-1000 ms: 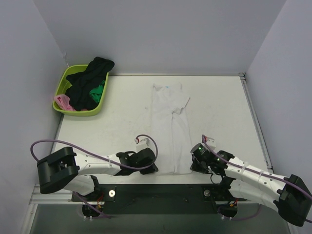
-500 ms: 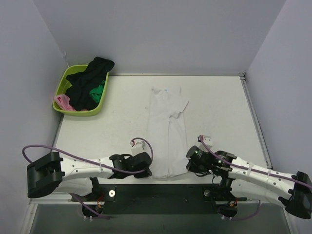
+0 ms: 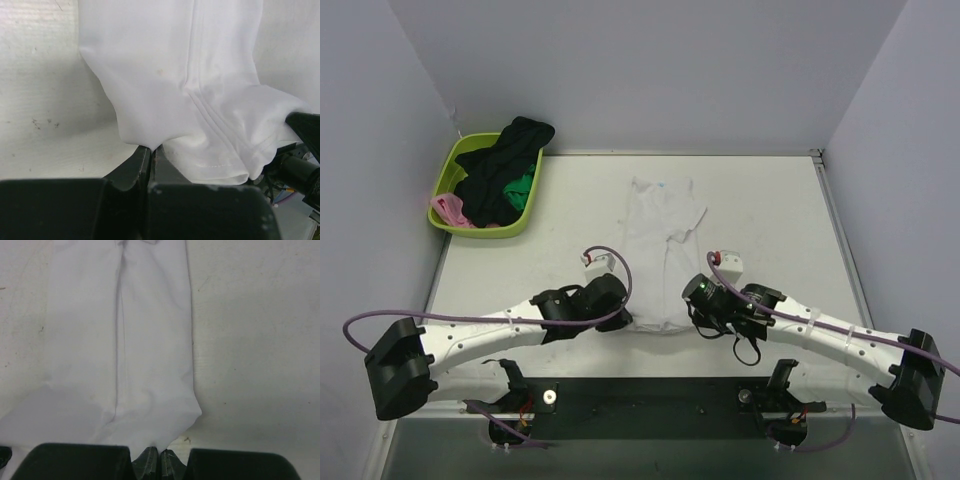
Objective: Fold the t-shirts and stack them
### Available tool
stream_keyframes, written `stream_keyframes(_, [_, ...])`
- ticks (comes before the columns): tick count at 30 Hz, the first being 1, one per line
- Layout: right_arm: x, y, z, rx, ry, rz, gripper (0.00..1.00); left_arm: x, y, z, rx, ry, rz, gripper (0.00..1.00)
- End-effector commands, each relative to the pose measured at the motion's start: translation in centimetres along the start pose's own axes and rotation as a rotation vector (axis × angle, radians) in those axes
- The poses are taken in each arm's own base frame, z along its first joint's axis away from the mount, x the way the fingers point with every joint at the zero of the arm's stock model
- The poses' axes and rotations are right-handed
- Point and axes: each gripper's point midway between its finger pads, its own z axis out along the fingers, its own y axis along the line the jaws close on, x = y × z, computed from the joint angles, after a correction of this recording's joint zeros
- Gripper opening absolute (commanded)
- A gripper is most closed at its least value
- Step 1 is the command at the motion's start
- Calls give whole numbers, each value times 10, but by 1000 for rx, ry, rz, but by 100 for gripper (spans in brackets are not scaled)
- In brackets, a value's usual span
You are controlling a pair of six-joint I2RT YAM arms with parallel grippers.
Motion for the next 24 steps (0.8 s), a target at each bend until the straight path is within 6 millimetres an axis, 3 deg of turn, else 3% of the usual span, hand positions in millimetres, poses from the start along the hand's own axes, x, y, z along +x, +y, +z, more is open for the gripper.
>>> stream_keyframes(1, [-31, -3, 6, 51, -66, -6, 0, -32, -16, -2, 16, -48, 23, 0])
stream_keyframes(7, [-60, -3, 21, 69, -71, 26, 0, -63, -20, 17, 5, -71, 12, 0])
stream_keyframes(8, [-64, -1, 23, 75, -74, 24, 0, -76, -25, 18, 13, -89, 2, 0])
stream_keyframes(19, [-122, 10, 55, 59, -55, 80, 0, -119, -48, 54, 30, -78, -11, 0])
stream_keyframes(24, [-149, 11, 64, 49, -55, 102, 0, -143, -47, 66, 26, -79, -26, 0])
